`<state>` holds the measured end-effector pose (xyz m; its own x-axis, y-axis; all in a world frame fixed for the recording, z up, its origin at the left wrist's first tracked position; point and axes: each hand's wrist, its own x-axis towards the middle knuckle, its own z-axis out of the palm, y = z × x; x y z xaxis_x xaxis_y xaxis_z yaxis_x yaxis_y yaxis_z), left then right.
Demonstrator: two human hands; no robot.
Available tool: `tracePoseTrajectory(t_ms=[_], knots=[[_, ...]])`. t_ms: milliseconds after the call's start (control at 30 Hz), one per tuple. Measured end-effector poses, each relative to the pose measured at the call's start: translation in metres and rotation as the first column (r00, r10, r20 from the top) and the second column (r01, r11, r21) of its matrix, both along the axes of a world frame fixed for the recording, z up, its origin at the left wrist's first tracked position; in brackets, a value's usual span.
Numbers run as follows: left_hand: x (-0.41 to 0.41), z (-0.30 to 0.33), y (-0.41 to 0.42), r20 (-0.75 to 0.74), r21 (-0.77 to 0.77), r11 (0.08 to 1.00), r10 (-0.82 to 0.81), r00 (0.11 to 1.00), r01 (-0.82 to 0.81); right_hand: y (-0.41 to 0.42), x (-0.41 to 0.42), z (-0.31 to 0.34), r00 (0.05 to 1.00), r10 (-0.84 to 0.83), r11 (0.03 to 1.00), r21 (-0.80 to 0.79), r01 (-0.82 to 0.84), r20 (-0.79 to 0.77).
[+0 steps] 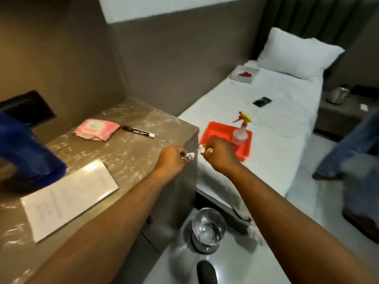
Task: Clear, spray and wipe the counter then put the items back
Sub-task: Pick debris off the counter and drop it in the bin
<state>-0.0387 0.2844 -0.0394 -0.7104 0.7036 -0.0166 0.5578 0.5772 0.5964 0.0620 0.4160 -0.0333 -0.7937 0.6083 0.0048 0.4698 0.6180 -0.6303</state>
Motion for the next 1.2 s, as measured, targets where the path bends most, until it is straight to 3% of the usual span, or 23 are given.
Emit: tracePoseTrajectory(t_ms=[167,400,567,833,1000,1200], knots=[[0.039,-0.062,0.036,0.112,-0.115,0.991,-0.057,0.992,0.070,0.018,0.057,-0.078,0.978,-0.190,0.958,-0.205,0.203,0.080],[0.057,-0.223,0.071,0.248,-0.405,0.908,-0.002,0.969,0.106,0.031,0.076,-0.246,0.909,-0.349,0.772,-0.480,0.416,0.227],[0.062,-0.357,0.086,0.385,-0.479,0.878,0.201,0.901,0.009,0.043,0.070,-0.374,0.866,-0.367,0.650,-0.572,0.500,0.340],[0.056,-0.546,0.107,0.495,-0.570,0.805,0.496,0.713,-0.164,0.046,0.052,-0.544,0.841,-0.296,0.634,-0.566,0.527,0.452],[0.048,-0.594,0.105,0.482,-0.634,0.764,0.512,0.711,-0.121,0.048,0.051,-0.589,0.810,-0.227,0.645,-0.540,0.541,0.540],[0.051,-0.575,0.093,0.597,-0.526,0.847,0.430,0.678,-0.074,0.044,0.060,-0.574,0.826,-0.148,0.661,-0.567,0.492,0.545]])
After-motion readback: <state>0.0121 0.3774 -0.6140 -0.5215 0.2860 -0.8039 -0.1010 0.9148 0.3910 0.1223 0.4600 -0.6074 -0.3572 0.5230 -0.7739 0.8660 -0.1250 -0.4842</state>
